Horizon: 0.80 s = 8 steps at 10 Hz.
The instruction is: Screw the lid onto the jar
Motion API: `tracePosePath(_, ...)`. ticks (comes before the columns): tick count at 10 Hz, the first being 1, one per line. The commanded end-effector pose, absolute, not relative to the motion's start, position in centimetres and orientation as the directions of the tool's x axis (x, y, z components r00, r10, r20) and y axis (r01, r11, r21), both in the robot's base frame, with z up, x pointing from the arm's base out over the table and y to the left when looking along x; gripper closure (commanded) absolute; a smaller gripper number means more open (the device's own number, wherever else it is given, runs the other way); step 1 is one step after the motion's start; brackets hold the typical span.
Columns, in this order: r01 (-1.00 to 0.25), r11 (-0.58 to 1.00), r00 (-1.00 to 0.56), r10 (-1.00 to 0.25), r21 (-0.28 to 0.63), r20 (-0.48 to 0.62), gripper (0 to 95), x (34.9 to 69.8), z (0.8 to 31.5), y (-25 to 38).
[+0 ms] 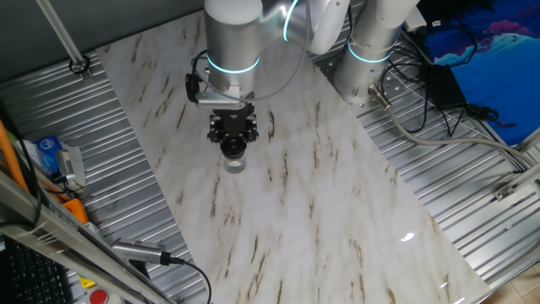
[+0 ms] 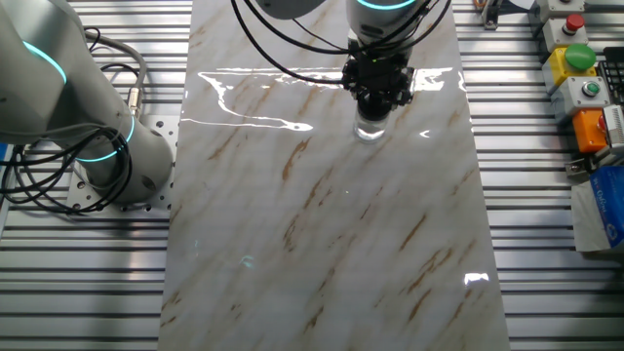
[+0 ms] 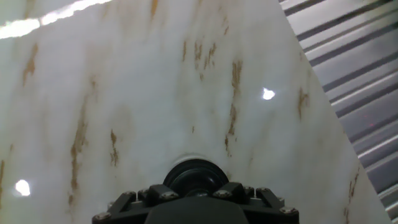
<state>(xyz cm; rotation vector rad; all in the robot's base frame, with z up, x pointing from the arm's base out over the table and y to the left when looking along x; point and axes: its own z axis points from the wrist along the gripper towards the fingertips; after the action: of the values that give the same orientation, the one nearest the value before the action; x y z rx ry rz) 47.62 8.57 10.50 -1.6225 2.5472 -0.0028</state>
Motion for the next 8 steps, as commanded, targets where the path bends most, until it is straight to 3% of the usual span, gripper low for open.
tracePosePath(1, -0.87, 0.49, -0.482, -0.869, -0.061, -0.11, 95.0, 47.72, 10.13, 8.62)
tracePosePath(8, -0.767, 0.641, -0.63, -0.763, -0.041, -0.146, 95.0, 47.73, 10.1, 8.61)
